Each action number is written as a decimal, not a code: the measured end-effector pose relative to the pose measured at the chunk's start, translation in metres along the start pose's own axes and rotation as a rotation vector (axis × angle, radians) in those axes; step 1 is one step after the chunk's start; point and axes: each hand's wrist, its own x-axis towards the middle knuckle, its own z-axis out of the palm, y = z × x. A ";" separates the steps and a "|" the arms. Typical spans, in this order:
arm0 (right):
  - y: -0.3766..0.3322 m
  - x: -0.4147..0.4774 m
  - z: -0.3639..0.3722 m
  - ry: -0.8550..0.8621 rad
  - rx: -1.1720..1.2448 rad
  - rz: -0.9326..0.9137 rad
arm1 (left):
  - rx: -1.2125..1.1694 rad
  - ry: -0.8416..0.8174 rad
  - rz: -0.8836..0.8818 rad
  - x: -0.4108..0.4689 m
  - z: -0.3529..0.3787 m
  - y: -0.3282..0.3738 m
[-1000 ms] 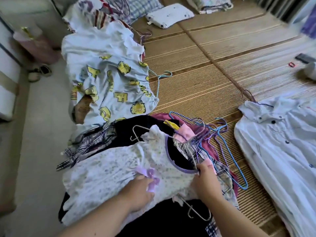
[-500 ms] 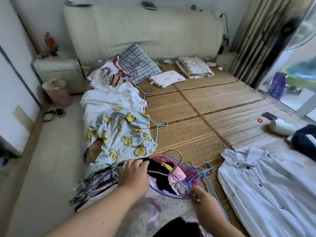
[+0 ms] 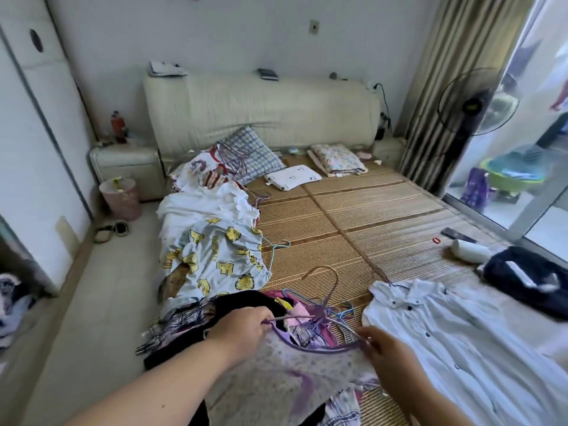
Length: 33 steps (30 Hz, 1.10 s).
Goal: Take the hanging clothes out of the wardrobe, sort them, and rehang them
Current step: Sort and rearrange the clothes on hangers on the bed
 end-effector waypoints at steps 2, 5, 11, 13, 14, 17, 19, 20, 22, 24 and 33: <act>0.017 -0.023 -0.018 -0.008 -0.013 0.019 | -0.002 0.005 0.035 -0.018 0.011 0.026; 0.043 -0.056 -0.050 -0.002 -0.050 0.032 | -0.038 -0.015 0.062 -0.042 0.033 0.067; 0.095 -0.126 -0.126 0.062 -0.062 0.077 | -0.012 -0.010 0.185 -0.078 0.070 0.165; 0.120 -0.149 -0.155 0.096 -0.089 0.100 | -0.023 -0.029 0.214 -0.085 0.086 0.202; 0.131 -0.157 -0.167 0.103 -0.096 0.112 | -0.024 -0.036 0.228 -0.087 0.094 0.217; 0.166 -0.177 -0.207 0.137 -0.098 0.165 | -0.020 -0.039 0.247 -0.086 0.123 0.270; 0.187 -0.184 -0.226 0.179 -0.104 0.202 | -0.038 -0.052 0.248 -0.081 0.142 0.299; 0.198 -0.186 -0.237 0.200 -0.113 0.225 | -0.048 -0.070 0.259 -0.075 0.151 0.314; 0.223 -0.187 -0.256 0.241 -0.130 0.267 | -0.071 -0.116 0.283 -0.060 0.169 0.342; 0.248 -0.181 -0.274 0.256 -0.156 0.301 | -0.103 -0.166 0.295 -0.043 0.185 0.363; 0.356 -0.094 -0.351 0.328 -0.241 0.414 | -0.086 -0.319 0.290 0.090 0.257 0.450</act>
